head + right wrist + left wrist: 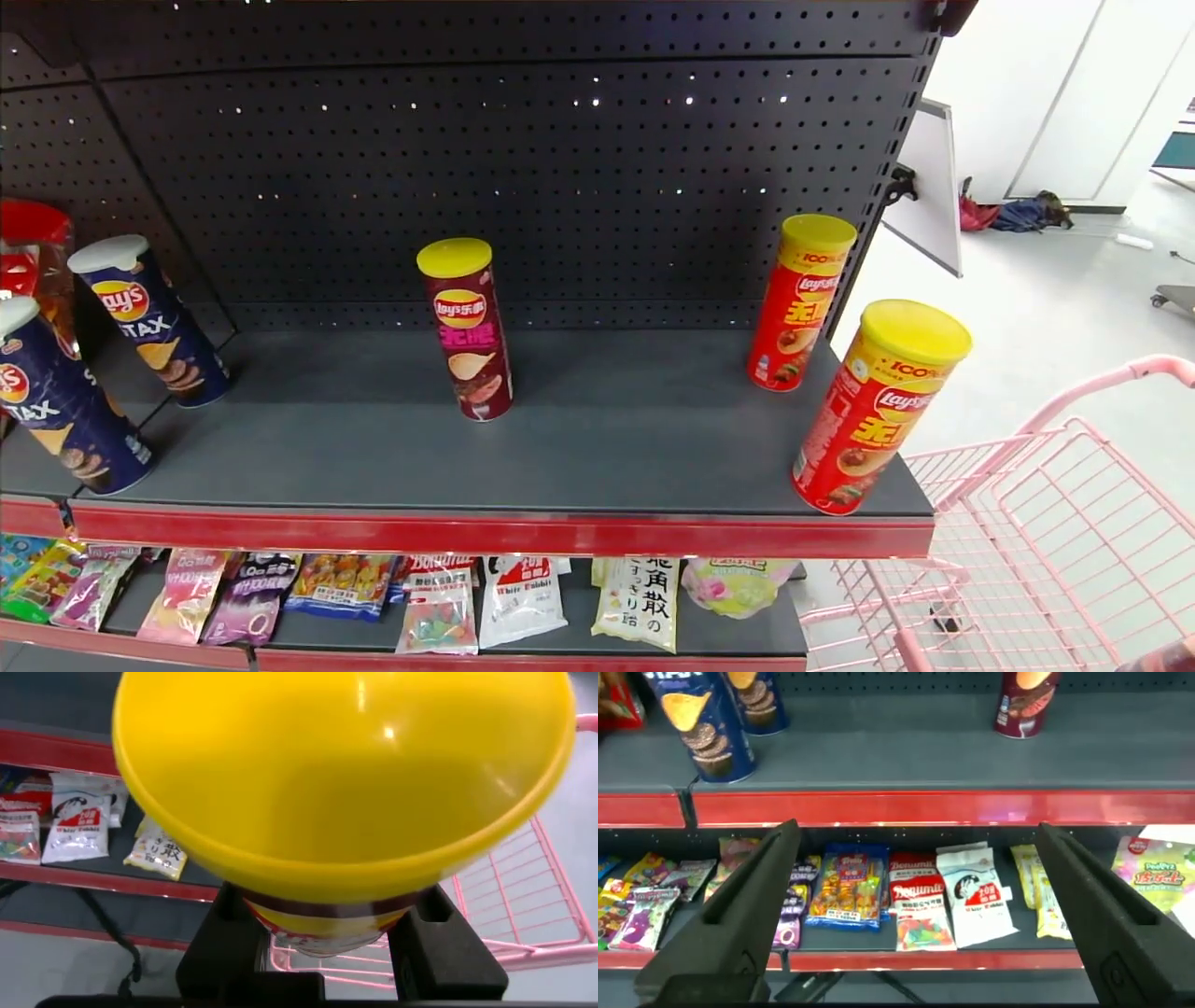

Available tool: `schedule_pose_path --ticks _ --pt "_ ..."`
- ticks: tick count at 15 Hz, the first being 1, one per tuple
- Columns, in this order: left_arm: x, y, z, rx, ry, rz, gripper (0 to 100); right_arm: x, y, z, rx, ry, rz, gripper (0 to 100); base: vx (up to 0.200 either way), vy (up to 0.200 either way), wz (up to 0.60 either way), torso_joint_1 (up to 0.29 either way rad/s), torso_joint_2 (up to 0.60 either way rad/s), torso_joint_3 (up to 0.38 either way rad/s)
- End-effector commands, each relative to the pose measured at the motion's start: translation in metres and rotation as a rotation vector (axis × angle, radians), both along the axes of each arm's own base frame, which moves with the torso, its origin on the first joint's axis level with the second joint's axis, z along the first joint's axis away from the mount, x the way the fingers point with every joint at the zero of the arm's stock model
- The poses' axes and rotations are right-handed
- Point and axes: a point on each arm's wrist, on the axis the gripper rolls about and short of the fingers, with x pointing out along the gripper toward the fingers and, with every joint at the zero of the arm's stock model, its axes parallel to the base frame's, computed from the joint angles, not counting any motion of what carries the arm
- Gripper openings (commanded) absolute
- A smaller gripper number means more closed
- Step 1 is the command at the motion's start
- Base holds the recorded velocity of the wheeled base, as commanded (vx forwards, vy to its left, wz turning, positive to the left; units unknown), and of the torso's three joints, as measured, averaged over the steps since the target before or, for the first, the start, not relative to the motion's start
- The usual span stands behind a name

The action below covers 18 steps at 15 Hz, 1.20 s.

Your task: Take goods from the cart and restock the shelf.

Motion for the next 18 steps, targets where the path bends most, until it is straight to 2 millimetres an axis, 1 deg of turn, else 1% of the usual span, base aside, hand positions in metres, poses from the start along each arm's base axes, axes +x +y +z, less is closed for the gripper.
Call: schedule_pose_path --ticks 1,2,15,18 --pt "0.000 0.000 0.000 0.002 0.000 0.000 100 -0.016 -0.004 -0.026 0.015 -0.088 0.052 0 0.000 0.200 0.00 -0.007 -0.01 0.007" --pt "0.000 0.000 0.000 0.002 0.000 -0.001 100 -0.016 -0.003 -0.028 0.017 -0.084 0.049 0 0.000 0.200 0.00 -0.017 -0.01 0.002" --pt "0.000 0.000 0.000 0.002 0.000 -0.001 100 -0.014 -0.003 -0.033 0.013 -0.058 0.057 0 0.000 0.200 0.00 0.002 0.00 0.002" --pt "0.000 0.000 0.000 0.000 -0.001 0.000 100 -0.013 -0.003 -0.037 0.011 -0.052 0.054 0 0.000 0.000 0.00 0.000 0.00 0.000"
